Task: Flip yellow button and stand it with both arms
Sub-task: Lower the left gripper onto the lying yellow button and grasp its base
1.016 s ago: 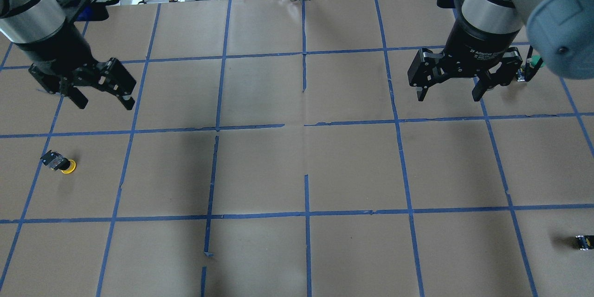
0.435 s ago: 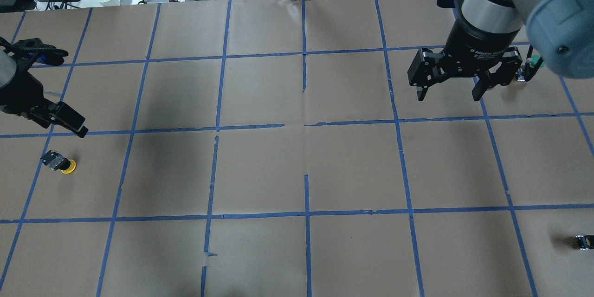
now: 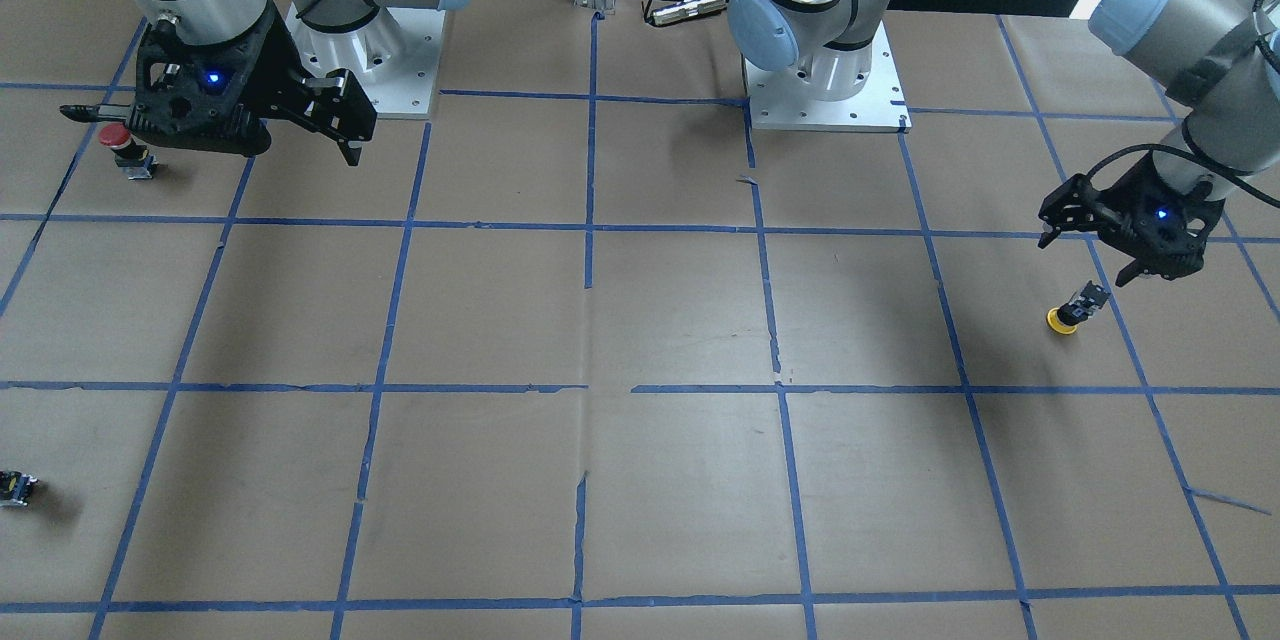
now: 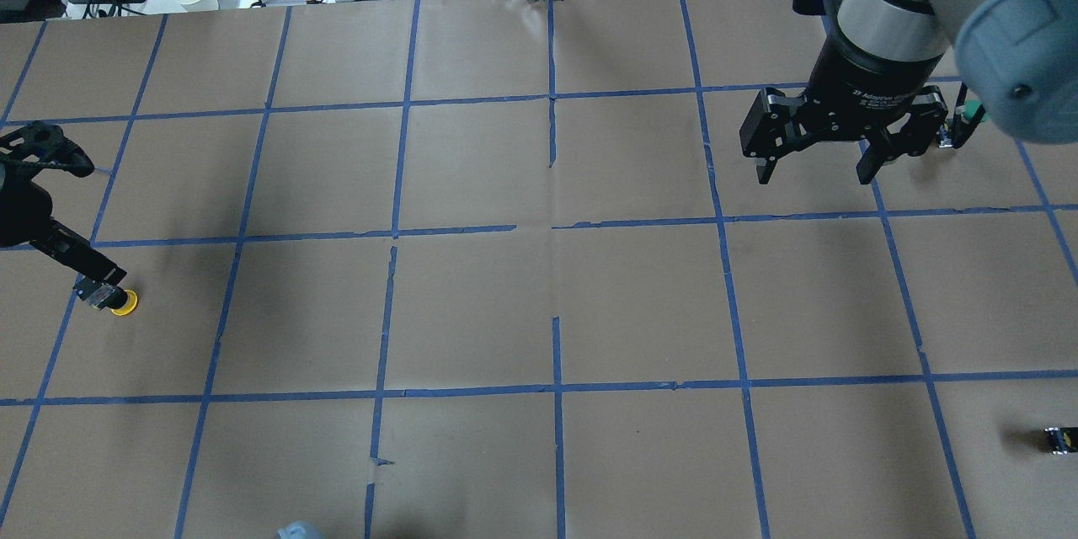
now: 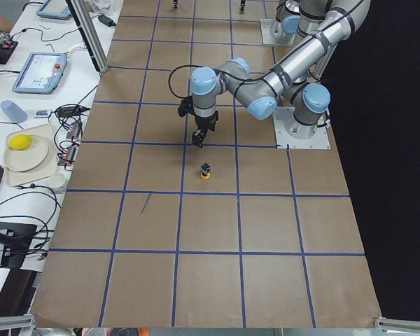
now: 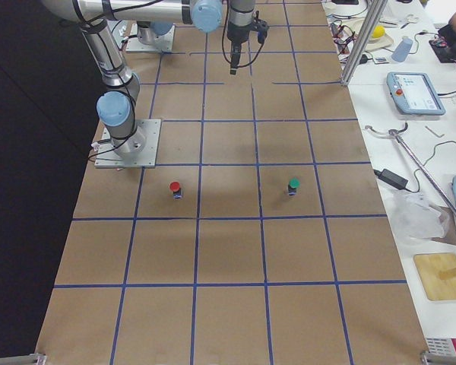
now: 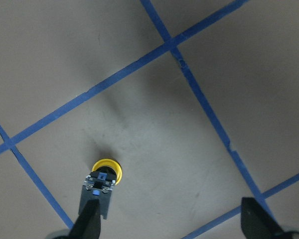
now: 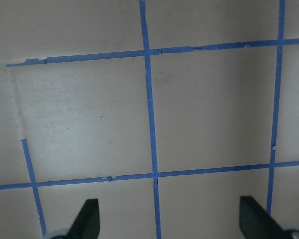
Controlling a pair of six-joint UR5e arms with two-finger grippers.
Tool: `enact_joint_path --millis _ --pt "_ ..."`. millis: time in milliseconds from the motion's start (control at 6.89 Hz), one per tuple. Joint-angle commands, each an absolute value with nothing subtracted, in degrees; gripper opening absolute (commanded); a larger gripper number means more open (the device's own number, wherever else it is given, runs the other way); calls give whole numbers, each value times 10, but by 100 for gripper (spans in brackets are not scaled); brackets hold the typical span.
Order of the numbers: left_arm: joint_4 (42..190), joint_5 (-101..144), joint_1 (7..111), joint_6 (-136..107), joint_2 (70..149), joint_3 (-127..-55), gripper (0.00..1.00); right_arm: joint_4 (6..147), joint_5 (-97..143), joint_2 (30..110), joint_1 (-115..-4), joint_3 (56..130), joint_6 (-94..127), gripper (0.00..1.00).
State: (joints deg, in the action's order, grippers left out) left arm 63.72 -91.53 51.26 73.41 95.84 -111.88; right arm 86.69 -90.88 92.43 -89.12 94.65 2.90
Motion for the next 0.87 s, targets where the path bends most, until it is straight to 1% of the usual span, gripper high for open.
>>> enact_joint_path --millis 0,145,290,581,726 --pt "608 -913 472 872 1004 -1122 98 867 -909 924 -891 947 29 100" --pt "606 -915 469 951 1018 -1115 98 867 -909 924 -891 947 29 100" --pt "579 -915 469 992 1030 -1123 98 867 -909 924 -891 947 29 100" --pt "549 -915 469 996 1052 -1125 98 866 -909 924 -891 947 29 100" --pt "544 -915 469 996 1059 -1124 94 866 -909 924 -891 947 29 100"
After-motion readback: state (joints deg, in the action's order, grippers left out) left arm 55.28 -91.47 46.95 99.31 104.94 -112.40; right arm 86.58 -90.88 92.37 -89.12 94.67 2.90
